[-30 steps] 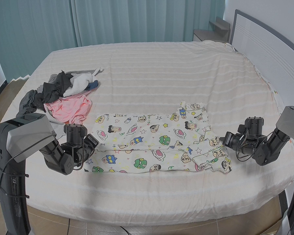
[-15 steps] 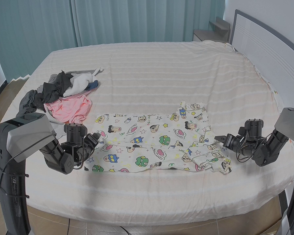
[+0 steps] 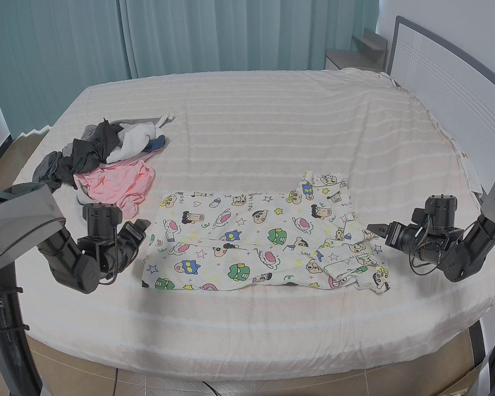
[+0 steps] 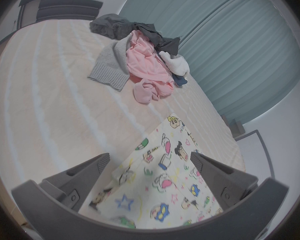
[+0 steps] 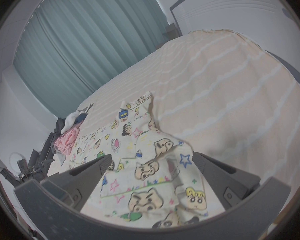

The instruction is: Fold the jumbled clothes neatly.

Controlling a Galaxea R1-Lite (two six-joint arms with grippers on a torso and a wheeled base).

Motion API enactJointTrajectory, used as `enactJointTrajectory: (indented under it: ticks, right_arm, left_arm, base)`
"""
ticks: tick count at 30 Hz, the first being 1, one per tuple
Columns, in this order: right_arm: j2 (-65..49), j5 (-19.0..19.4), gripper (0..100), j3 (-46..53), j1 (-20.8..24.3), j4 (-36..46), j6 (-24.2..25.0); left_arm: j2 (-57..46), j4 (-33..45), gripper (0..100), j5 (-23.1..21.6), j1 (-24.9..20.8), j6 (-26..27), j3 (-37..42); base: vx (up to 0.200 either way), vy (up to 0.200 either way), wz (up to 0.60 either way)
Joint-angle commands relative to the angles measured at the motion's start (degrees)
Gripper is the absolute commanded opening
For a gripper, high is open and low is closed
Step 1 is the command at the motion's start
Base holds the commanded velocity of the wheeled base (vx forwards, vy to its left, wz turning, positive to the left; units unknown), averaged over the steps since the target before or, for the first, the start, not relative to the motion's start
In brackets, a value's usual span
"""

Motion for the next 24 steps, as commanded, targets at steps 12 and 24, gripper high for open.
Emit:
enactJointTrajectory:
  ticks: [12,24]
  right_arm:
    - [-9.65,-6.47,100,15.87,24.41,-0.68,4.93]
    - [-2.44,-9.1,100,13.14,26.35,-0.07,24.88]
  left_arm:
    - [-31.09,0.0,100,-14.88,0.1,-9.55,30.78]
    - [-30.04,-0.08,100,-15.41,0.1,-9.64,30.87]
  base:
    - [0.0,0.0,0.0]
    - [0.0,0.0,0.0]
